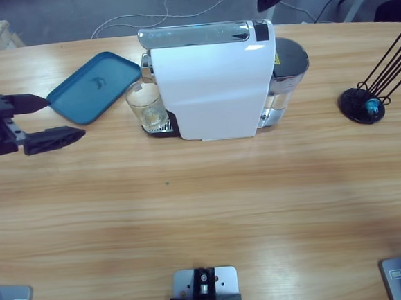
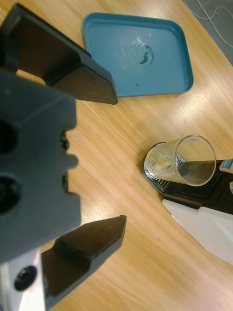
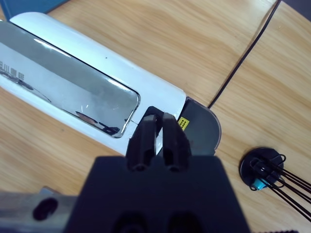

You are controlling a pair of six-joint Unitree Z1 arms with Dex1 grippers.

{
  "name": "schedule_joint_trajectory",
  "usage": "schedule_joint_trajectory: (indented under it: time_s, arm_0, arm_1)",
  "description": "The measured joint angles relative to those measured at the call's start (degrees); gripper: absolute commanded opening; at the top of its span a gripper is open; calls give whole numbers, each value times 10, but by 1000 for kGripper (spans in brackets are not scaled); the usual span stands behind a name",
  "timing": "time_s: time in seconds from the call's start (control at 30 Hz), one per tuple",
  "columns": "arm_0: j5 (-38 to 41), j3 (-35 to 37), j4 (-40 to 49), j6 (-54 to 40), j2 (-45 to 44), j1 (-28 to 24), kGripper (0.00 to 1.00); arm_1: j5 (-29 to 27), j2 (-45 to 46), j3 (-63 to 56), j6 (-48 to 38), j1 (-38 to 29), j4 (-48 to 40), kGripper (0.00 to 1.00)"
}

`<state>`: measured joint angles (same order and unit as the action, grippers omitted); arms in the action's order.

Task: Pour coffee

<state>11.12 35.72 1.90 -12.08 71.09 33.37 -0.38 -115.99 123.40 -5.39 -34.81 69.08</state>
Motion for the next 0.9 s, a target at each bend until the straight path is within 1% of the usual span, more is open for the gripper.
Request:
schedule_joint_trajectory:
  time_s: [0.63, 0.83, 0.87, 0.9]
  arm_0:
    - [0, 0, 0, 0, 5, 0, 982]
    - [0, 0, 0, 0, 8, 0, 982]
    - [0, -2, 0, 0, 8, 0, 982]
    - [0, -5, 0, 0, 8, 0, 982]
  arm_1:
    - [0, -11, -1, 0, 0, 3, 0]
    - [1, -3, -32, 0, 0, -13, 5]
    - [1, 2, -40, 0, 0, -20, 753]
    - [1, 6, -47, 0, 0, -25, 996]
